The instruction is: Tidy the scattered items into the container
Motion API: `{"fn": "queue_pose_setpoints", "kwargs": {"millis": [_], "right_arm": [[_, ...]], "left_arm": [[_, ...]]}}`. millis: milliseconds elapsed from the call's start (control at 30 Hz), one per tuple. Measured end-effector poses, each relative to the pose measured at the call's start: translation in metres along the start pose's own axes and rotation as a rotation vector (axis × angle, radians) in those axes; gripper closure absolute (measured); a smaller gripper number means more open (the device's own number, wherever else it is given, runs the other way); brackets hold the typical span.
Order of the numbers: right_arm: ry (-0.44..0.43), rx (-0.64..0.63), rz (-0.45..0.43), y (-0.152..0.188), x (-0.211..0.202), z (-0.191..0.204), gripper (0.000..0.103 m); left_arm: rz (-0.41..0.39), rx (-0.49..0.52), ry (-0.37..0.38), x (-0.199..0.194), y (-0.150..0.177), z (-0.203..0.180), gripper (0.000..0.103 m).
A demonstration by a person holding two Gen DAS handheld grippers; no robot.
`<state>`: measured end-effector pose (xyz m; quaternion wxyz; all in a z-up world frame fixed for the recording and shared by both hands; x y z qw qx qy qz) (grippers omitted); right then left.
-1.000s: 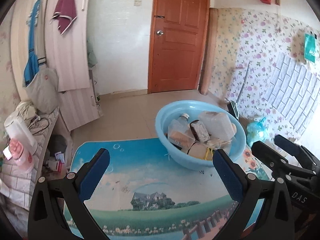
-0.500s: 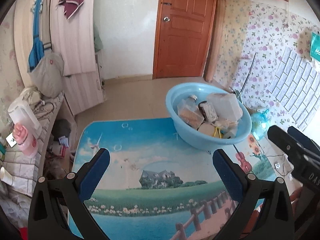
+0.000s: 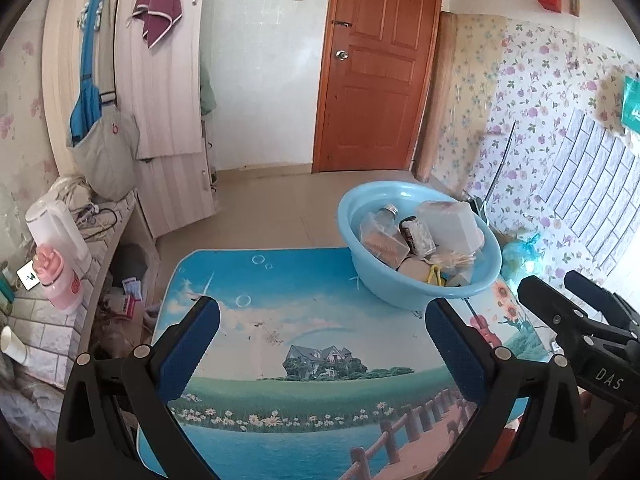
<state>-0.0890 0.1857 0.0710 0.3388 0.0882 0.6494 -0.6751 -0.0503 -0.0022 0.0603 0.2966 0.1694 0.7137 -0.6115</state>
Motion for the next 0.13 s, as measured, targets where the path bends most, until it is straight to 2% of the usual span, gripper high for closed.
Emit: {"fn": "queue_pose_setpoints", "kwargs": {"millis": [133], "right_arm": [[-0.003, -0.006, 0.003, 0.0010, -0.0004, 0.0008, 0.002]], "left_arm": [[0.012, 0.023, -0.002, 0.0020, -0.0010, -0.0016, 0.000]]}}
Point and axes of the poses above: each gripper's, at about its wrist camera, not at the fingertips, and x roughly the way its jaws point, z to its left, y to its underside, the point moved 3 cm from there along x, roughly the way its jaws point, and after that the axes turned 1 degree about -y, right-handed, at the moved point
